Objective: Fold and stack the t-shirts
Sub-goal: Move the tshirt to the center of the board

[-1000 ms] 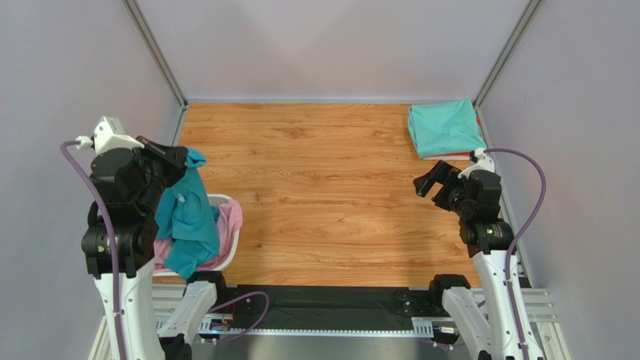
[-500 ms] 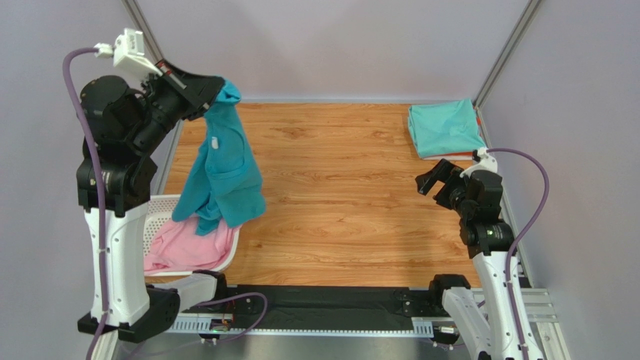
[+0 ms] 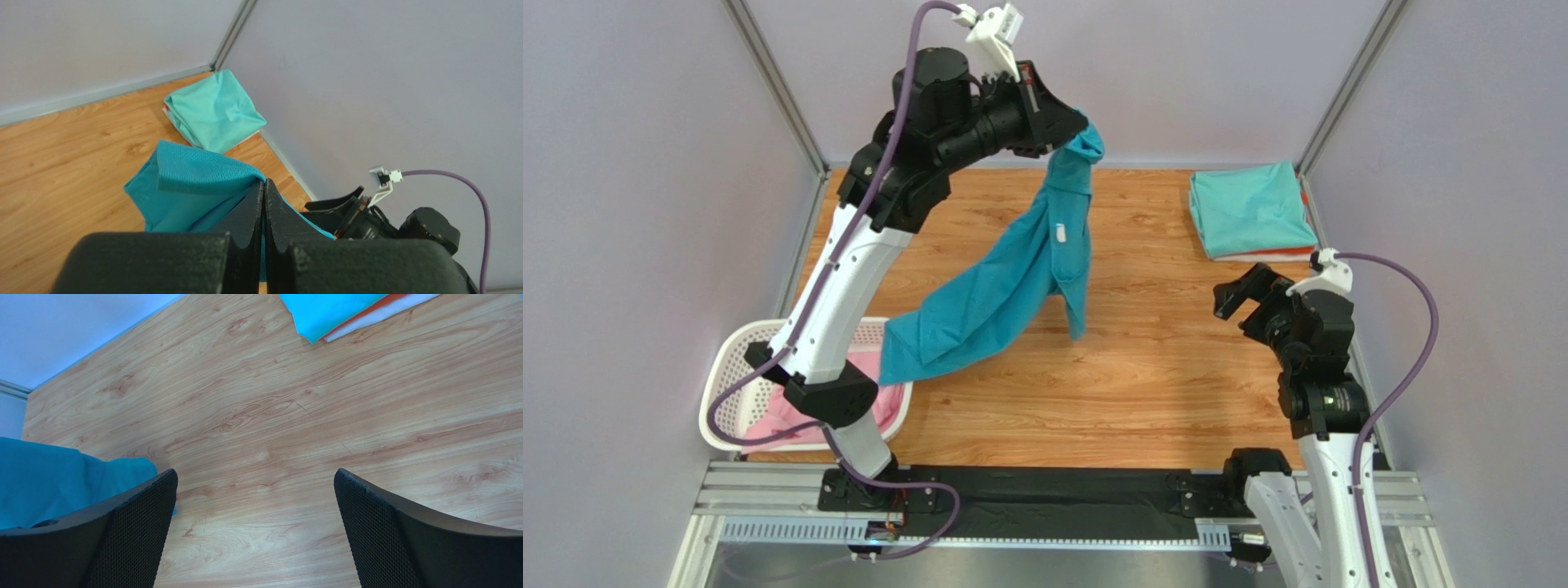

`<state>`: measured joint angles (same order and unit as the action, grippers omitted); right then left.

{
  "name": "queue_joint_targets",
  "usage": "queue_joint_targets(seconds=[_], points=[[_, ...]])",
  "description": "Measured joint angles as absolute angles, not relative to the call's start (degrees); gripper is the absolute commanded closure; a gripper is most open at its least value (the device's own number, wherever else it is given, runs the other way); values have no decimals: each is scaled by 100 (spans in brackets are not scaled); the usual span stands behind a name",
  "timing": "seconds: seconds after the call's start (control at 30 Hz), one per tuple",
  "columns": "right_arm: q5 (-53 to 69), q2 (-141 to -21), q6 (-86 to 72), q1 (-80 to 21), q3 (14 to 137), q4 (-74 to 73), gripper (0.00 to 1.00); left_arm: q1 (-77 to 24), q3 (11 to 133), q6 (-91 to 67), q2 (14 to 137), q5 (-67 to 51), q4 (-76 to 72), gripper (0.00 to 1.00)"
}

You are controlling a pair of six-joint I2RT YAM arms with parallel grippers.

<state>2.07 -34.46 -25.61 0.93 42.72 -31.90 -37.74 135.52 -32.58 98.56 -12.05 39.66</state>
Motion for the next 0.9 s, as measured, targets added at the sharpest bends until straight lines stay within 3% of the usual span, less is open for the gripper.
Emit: queue_joint_targets(seconds=[0.17,0.43,0.63,0.77,0.9], points=[[137,-3527,-2561,93,4204,-3203,0,-3857,12973,-3210,9697,-1225,3767,100],[167,-3795,-2565,93,4204,-3236,0,-3811,9096,-3096,7878,381,3618,100],[123,-4735,-2593,-425,4206,-3277,0,-3083,6455,-3636,7116,864,3752,100],[-307,-5843,-2674,-1424,4217,-3245,2,-2818,5682,-3887,7035,854,3859,100],[-617,-6834,-2764,-1732,4311,-3162,5,-2818,5496,-4025,6901,770,3833,100]])
